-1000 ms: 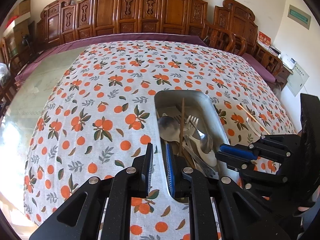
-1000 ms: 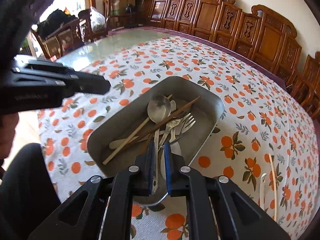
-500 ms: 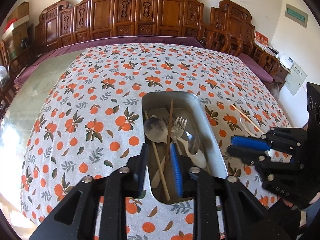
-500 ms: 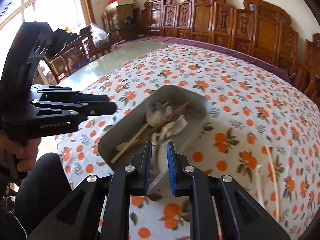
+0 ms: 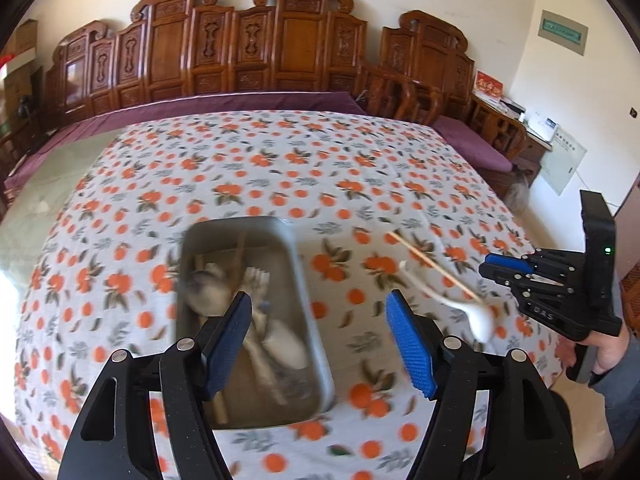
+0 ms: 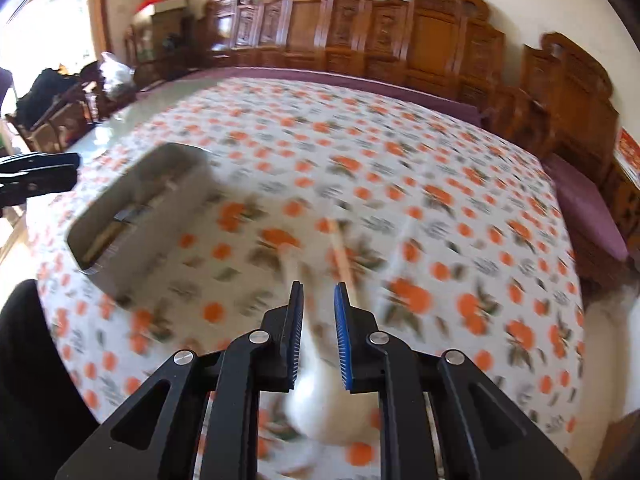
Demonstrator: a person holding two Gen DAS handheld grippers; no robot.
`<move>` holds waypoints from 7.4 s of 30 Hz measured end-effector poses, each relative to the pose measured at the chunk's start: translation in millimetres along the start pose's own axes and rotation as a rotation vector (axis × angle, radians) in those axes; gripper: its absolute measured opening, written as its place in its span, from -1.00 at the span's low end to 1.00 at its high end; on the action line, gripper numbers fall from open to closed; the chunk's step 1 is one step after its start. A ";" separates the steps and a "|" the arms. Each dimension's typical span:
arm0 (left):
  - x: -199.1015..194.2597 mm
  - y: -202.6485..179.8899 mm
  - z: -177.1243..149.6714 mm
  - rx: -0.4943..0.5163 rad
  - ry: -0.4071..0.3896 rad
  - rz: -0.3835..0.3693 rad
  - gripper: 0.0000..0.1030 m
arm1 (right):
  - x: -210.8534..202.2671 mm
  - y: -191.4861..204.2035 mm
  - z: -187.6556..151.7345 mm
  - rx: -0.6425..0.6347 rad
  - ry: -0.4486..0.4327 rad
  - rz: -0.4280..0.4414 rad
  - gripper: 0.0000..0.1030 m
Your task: Organize utensils
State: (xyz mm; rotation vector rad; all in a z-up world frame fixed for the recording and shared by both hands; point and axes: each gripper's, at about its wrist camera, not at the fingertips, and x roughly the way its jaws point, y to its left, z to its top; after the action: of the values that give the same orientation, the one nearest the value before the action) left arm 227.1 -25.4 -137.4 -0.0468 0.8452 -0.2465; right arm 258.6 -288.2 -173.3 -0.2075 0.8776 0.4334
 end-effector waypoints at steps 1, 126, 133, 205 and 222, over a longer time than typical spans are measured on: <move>3.7 -5.1 -0.2 0.001 0.004 -0.003 0.29 | 2.3 -7.4 -3.1 0.007 0.006 -0.005 -0.54; 69.8 73.3 4.8 0.007 0.213 0.097 -0.84 | 7.1 69.2 12.3 0.105 0.009 0.144 -0.88; 72.2 78.2 -0.9 -0.013 0.226 0.092 -0.71 | 9.6 82.5 20.8 0.081 0.016 0.156 -0.88; -170.7 -13.8 11.9 0.064 -0.316 0.123 0.85 | -183.9 103.0 32.9 0.213 -0.409 -0.134 0.89; -191.5 -25.3 -1.9 0.037 -0.333 0.191 0.85 | -245.7 108.9 21.8 0.210 -0.520 -0.197 0.95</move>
State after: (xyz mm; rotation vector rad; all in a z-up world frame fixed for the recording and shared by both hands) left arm 98.7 -5.0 5.5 0.0268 0.5089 -0.0711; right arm 87.4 -252.2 32.0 0.0162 0.3819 0.1921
